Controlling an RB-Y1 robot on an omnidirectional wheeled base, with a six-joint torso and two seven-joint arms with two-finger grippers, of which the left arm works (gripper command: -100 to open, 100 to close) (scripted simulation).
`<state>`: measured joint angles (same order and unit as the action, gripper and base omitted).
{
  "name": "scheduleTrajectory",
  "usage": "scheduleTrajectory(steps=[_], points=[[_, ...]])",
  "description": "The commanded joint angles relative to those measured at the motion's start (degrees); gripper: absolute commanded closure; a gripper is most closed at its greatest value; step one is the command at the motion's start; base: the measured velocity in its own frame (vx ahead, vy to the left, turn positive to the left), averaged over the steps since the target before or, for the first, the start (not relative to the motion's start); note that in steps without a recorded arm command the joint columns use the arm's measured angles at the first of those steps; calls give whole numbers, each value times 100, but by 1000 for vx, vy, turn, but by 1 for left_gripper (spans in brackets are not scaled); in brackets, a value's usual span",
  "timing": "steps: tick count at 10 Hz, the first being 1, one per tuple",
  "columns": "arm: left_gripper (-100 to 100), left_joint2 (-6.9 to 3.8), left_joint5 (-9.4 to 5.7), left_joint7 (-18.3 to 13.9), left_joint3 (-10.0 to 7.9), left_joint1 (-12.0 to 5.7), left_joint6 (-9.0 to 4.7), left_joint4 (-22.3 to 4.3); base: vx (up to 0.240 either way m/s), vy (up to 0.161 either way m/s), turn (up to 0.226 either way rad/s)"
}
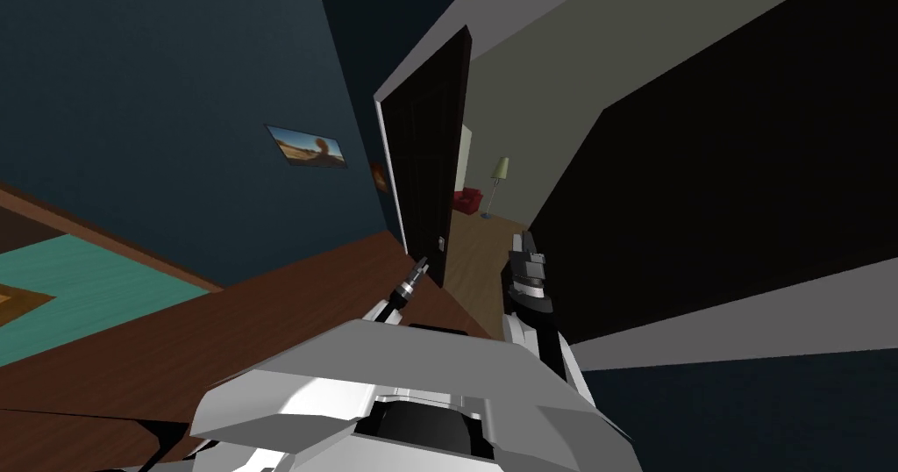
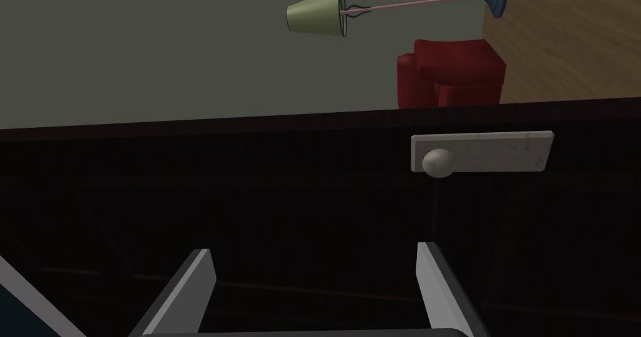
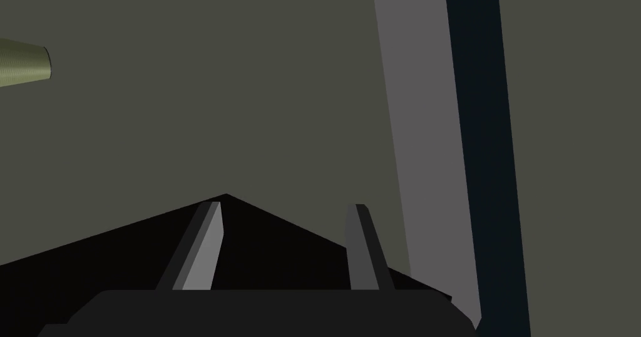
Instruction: Push the door open
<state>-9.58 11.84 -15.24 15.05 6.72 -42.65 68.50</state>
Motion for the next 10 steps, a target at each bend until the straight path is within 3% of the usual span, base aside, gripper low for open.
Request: scheduleTrajectory(steps=[1, 10], points=[[-100, -12, 38, -55, 26, -64, -62, -190, 97, 32, -30], [-100, -70, 326, -414, 249, -400, -342, -1271, 121, 64, -38]])
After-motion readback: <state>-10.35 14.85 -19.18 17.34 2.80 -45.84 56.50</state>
